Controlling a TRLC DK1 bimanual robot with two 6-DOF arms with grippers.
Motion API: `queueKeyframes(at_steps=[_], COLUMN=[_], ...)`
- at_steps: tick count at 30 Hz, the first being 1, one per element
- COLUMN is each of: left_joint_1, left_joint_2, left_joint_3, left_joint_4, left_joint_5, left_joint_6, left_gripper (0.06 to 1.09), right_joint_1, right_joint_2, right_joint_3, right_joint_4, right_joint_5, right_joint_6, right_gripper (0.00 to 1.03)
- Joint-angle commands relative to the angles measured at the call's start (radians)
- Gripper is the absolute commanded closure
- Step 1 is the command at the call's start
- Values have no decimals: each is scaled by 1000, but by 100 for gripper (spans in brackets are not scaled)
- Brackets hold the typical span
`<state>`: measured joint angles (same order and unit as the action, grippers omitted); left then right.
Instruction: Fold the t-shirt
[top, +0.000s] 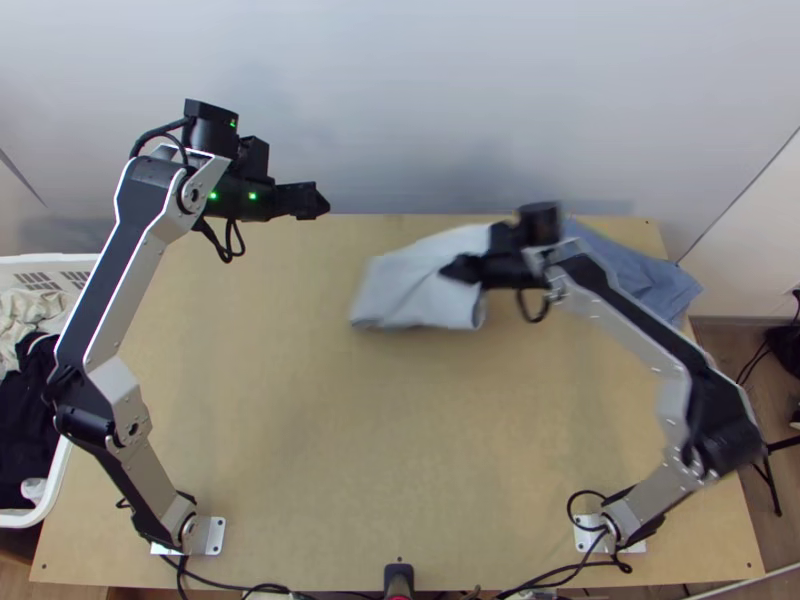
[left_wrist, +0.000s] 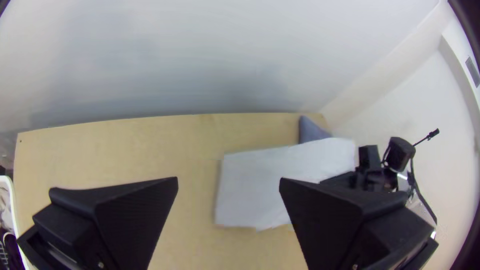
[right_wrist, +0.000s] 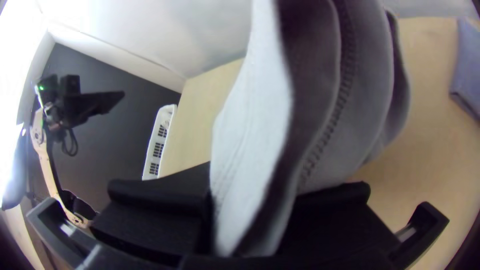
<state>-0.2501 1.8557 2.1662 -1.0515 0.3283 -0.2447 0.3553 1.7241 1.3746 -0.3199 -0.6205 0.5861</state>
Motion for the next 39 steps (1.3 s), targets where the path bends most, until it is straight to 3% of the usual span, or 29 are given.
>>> queueKeyframes(at_steps=[1, 11, 20, 24, 33, 39], left_joint_1=[28, 31, 34, 38, 38, 38], left_joint_2=[-6, -12, -9, -10, -4, -3], left_joint_3=[-25, -66, -71, -69, -60, -62], left_joint_4=[1, 16, 22, 25, 31, 38], left_joint_5=[0, 0, 0, 0, 0, 0], left_joint_6=[8, 15, 19, 25, 25, 25], left_gripper=[10, 10, 10, 10, 10, 10], right_joint_1=[-240, -581, -697, -713, -748, -820], right_joint_2=[-133, 14, 242, 341, 494, 528], right_joint_3=[52, 284, 488, 543, 555, 558], right_joint_4=[-54, -100, -136, -165, -329, -406], right_joint_5=[-107, -364, -533, -547, -515, -505], right_joint_6=[-23, -65, -72, -78, -258, -331], right_gripper=[100, 100, 100, 100, 100, 100])
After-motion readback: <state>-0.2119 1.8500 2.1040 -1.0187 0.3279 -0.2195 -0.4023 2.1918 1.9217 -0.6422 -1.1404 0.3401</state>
